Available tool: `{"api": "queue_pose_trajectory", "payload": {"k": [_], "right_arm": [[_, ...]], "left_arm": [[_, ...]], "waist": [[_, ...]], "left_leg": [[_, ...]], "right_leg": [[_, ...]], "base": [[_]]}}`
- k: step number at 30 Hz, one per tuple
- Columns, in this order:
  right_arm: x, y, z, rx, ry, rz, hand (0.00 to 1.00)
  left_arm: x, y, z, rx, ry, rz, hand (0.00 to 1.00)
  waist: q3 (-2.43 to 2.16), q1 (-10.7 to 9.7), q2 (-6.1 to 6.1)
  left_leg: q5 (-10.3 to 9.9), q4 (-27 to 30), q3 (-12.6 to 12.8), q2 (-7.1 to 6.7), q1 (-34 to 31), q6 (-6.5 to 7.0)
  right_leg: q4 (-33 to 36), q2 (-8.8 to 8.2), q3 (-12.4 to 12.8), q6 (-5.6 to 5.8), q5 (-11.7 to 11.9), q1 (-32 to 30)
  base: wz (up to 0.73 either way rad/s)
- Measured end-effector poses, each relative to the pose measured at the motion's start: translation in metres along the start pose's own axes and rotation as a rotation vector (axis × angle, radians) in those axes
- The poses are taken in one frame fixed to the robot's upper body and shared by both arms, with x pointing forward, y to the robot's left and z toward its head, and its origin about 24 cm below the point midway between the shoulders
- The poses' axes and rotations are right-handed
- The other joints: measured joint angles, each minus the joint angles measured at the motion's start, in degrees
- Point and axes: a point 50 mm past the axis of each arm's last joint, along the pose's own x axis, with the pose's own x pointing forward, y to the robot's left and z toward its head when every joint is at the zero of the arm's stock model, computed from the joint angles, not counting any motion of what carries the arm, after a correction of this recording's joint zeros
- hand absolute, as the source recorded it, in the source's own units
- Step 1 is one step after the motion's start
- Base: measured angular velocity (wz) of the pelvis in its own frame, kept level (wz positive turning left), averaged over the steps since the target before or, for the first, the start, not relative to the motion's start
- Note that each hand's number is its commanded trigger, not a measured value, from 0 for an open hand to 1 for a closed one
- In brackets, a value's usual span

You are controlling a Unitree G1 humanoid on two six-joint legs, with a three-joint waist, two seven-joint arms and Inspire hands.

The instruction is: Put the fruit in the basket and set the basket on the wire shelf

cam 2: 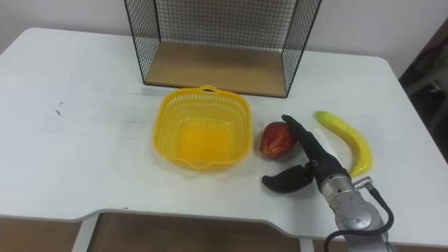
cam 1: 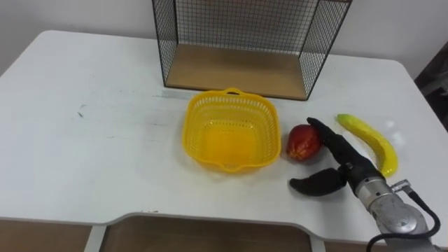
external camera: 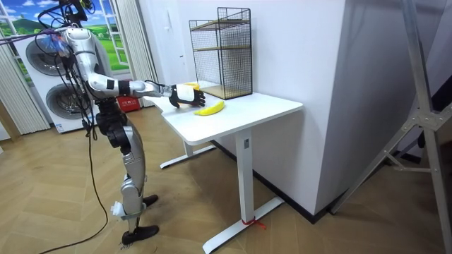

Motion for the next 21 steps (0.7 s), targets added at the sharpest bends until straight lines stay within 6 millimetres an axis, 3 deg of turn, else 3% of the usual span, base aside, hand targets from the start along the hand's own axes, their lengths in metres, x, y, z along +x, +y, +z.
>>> {"api": "queue_pose_trajectory", "payload": {"k": [12,21], "right_arm": [[0.009,0.001,0.014,0.047,-0.051,-0.002,0.0],[0.01,0.001,0.016,0.057,-0.06,0.002,0.0]], "left_arm": [[0.0,-0.004,0.002,0.006,0.004,-0.009,0.0],[0.0,-0.002,0.01,0.002,-0.026,0.0,0.0]], "waist": [[0.22,0.3,0.29],[0.25,2.5,0.14]], "left_leg": [[0.0,-0.1,0.0,0.0,0.0,0.0],[0.0,0.0,0.0,0.04,-0.4,0.0]], "right_leg": [[0.1,-0.02,-0.1,0.0,0.0,-0.1],[0.0,-0.01,-0.2,0.0,0.0,-0.4]], "base": [[0.0],[0.0]]}}
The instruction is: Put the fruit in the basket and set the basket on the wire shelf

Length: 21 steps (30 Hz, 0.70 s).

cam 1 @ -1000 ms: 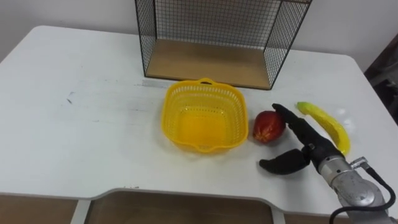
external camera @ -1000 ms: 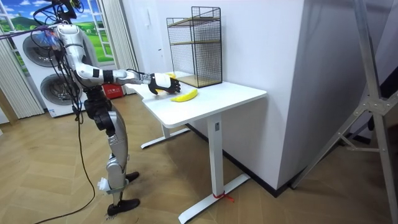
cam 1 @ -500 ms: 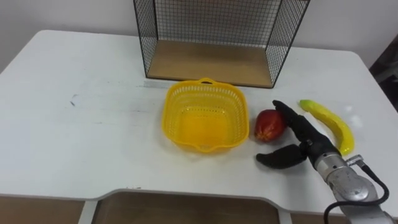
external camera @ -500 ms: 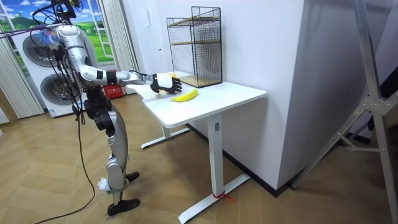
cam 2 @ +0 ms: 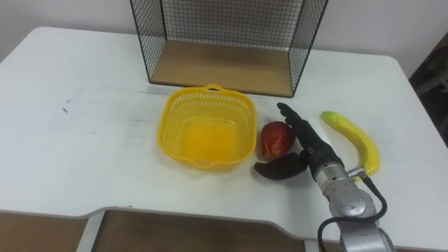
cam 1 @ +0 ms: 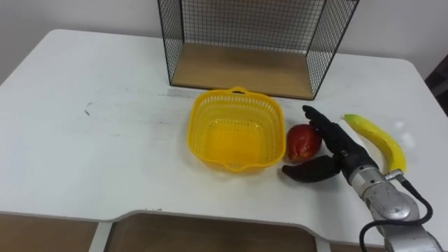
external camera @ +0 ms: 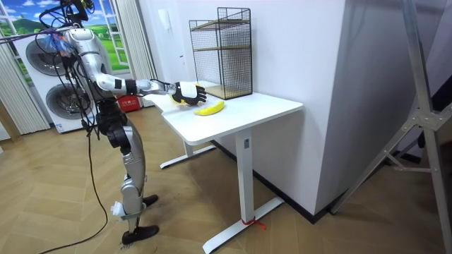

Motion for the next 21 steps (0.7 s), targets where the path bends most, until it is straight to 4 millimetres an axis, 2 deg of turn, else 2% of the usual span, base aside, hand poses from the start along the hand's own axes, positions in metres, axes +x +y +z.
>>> {"api": "queue_pose_trajectory", "payload": {"k": [10,16,17,18,20,21], "right_arm": [[0.0,0.002,-0.006,0.006,0.031,0.019,0.0],[0.001,0.005,-0.008,0.018,0.039,0.019,0.0],[0.001,0.006,-0.01,0.02,0.043,0.017,0.18],[0.001,0.006,-0.011,0.021,0.045,0.016,0.54],[0.002,0.007,-0.012,0.02,0.047,0.014,1.0],[0.002,0.006,-0.012,0.02,0.046,0.013,1.0]], "left_arm": [[0.0,0.0,0.0,0.0,0.006,-0.001,0.0],[0.0,-0.005,0.002,-0.004,0.005,-0.012,0.0],[0.0,-0.006,0.001,-0.005,0.008,-0.013,0.0],[0.0,-0.006,0.001,-0.005,0.01,-0.014,0.0],[0.0,-0.006,0.001,-0.004,0.012,-0.015,0.0],[0.0,-0.006,0.001,-0.005,0.012,-0.015,0.0]], "waist": [[-0.1,0.4,-0.11],[-0.05,0.3,0.31],[-0.02,0.2,0.45],[-0.05,0.2,0.42],[-0.09,0.2,0.37],[-0.09,0.2,0.36]], "left_leg": [[0.0,0.5,-0.4,0.01,-0.4,0.04],[-0.1,1.0,-0.5,0.06,-0.7,0.1],[-0.1,1.0,-0.6,0.07,-0.7,0.1],[-0.1,1.0,-0.6,0.07,-0.7,0.1],[-0.1,1.0,-0.6,0.07,-0.7,0.1],[-0.1,1.0,-0.6,0.07,-0.7,0.11]], "right_leg": [[0.0,0.02,-0.2,0.0,0.0,0.1],[0.1,0.03,-0.2,-0.08,0.1,0.1],[0.1,0.04,-0.3,-0.1,0.1,0.1],[0.1,0.04,-0.3,-0.1,0.1,0.1],[0.2,0.04,-0.3,-0.11,0.1,0.1],[0.2,0.04,-0.3,-0.11,0.1,0.1]], "base": [[0.01],[0.0],[0.0],[0.0],[0.0],[0.0]]}}
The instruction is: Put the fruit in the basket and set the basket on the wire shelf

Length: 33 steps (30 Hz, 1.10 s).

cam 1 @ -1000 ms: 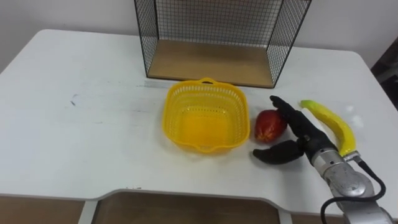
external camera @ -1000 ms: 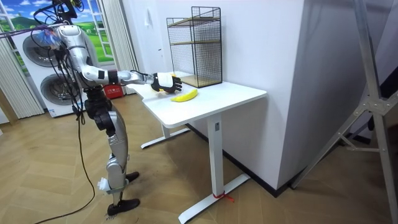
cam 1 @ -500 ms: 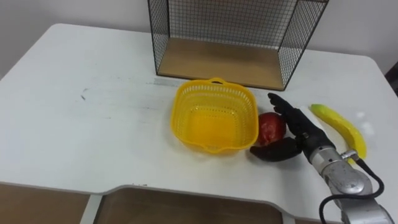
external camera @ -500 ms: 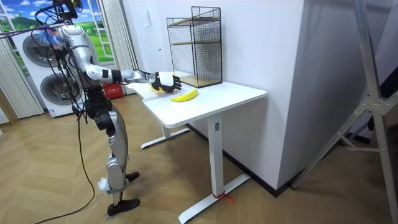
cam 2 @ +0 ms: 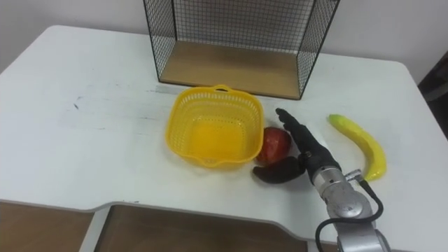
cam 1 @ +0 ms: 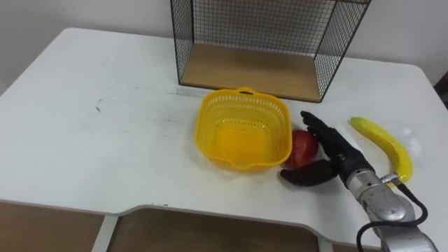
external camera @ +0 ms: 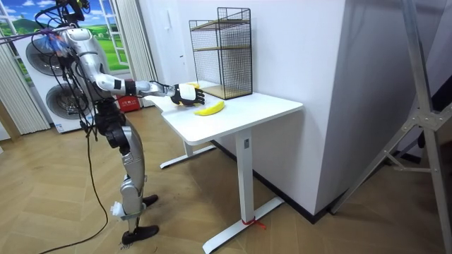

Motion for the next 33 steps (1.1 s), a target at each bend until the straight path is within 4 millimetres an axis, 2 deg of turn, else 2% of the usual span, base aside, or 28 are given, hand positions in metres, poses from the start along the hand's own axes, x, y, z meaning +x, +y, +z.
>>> {"api": "queue_pose_trajectory", "payload": {"k": [6,18,25,26,33], "right_arm": [[0.004,-0.012,-0.001,-0.016,0.009,-0.071,1.0],[0.004,-0.014,-0.007,-0.009,0.027,-0.094,1.0],[0.003,-0.011,-0.009,0.007,0.034,-0.091,1.0],[0.003,-0.011,-0.009,0.009,0.034,-0.091,1.0],[0.002,-0.01,-0.01,0.023,0.034,-0.096,1.0]], "left_arm": [[0.0,0.0,0.0,-0.002,0.001,0.0,0.0],[0.0,-0.001,-0.003,0.0,0.008,-0.002,0.0],[-0.001,-0.002,-0.008,0.001,0.024,-0.007,0.0],[-0.001,-0.003,-0.009,0.001,0.027,-0.008,0.0],[-0.002,-0.002,-0.012,0.001,0.034,-0.007,0.0]], "waist": [[-0.04,-0.2,-0.03],[-0.13,-0.3,0.02],[-0.39,-1.5,-0.33],[-0.53,-1.6,-0.54],[-0.72,-1.8,-1.08]], "left_leg": [[-0.1,0.5,-0.1,-0.01,0.0,0.14],[-0.2,0.5,-0.4,-0.01,0.1,0.12],[-0.2,0.6,-1.1,-0.15,0.2,0.12],[-0.2,0.7,-1.1,-0.15,0.2,0.12],[-0.1,0.8,-1.2,-0.15,0.1,0.12]], "right_leg": [[0.0,0.04,-0.1,0.01,0.0,0.2],[-0.1,0.05,-0.5,0.01,0.0,0.5],[-0.2,0.04,-1.3,0.01,0.0,1.1],[-0.2,0.04,-1.3,0.01,0.0,1.1],[-0.2,0.03,-1.4,0.01,0.0,1.1]], "base": [[0.0],[0.0],[0.05],[0.0],[0.0]]}}
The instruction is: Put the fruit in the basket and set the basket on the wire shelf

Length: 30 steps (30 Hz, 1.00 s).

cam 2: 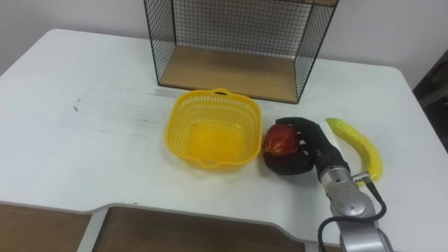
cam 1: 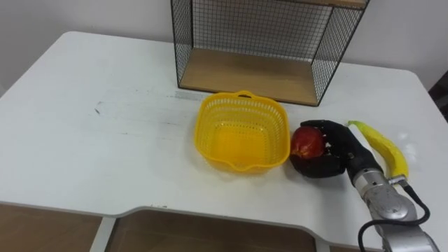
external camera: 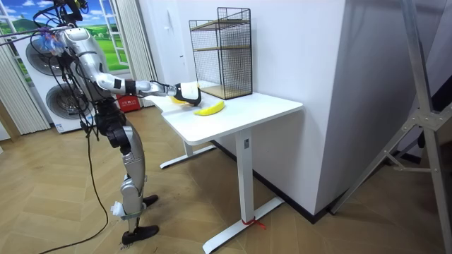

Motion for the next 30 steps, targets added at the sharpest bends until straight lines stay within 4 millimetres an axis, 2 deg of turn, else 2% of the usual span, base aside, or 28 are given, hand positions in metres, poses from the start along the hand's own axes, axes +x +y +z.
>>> {"api": "queue_pose_trajectory", "payload": {"k": [5,9,14,17,21,25,30], "right_arm": [[-0.003,0.0,-0.006,0.043,0.017,-0.01,1.0],[-0.007,0.0,-0.012,0.097,0.032,-0.022,1.0],[-0.009,-0.01,-0.016,0.149,0.05,-0.09,1.0],[-0.01,-0.02,-0.018,0.192,0.052,-0.164,1.0],[-0.013,-0.03,-0.019,0.223,0.055,-0.25,1.0],[-0.013,-0.038,-0.009,0.267,0.006,-0.32,1.0],[-0.014,-0.044,0.018,0.263,-0.107,-0.361,1.0]], "left_arm": [[0.0,0.004,0.0,-0.013,0.0,0.011,0.0],[0.0,0.006,0.0,-0.026,0.0,0.017,0.0],[-0.001,0.005,-0.007,-0.036,0.017,0.018,0.0],[-0.002,0.003,-0.012,-0.035,0.031,0.014,0.0],[-0.002,0.002,-0.016,-0.035,0.04,0.011,0.0],[-0.002,0.002,-0.013,-0.035,0.034,0.012,0.0],[-0.002,0.002,-0.012,-0.034,0.03,0.011,0.0]], "waist": [[0.21,-0.1,-0.51],[0.18,-0.4,-0.69],[0.25,-2.0,0.24],[0.06,-2.6,1.1],[0.18,-2.8,1.18],[0.1,-2.8,0.63],[0.0,-2.7,0.25]], "left_leg": [[0.0,0.0,0.1,0.01,0.0,0.0],[0.0,0.1,0.1,0.01,0.0,0.01],[0.0,-0.1,0.2,0.0,0.0,0.05],[0.0,-0.1,0.6,0.03,0.3,0.05],[0.0,-0.4,1.0,0.07,0.7,0.03],[0.0,-0.8,1.7,0.05,0.8,0.03],[0.0,-1.3,1.9,0.0,1.1,-0.01]], "right_leg": [[0.0,-0.01,0.2,0.0,0.0,0.0],[0.0,-0.01,0.3,0.0,0.0,0.0],[0.0,-0.05,0.4,0.0,0.0,0.0],[0.0,-0.05,0.9,0.0,0.0,-0.1],[0.0,-0.04,1.4,0.02,0.0,-0.1],[-0.7,-0.03,2.1,0.05,0.0,-0.2],[-0.9,0.0,2.2,0.05,0.0,-0.1]], "base": [[0.0],[0.0],[-0.01],[-0.08],[-0.08],[-0.08],[-0.01]]}}
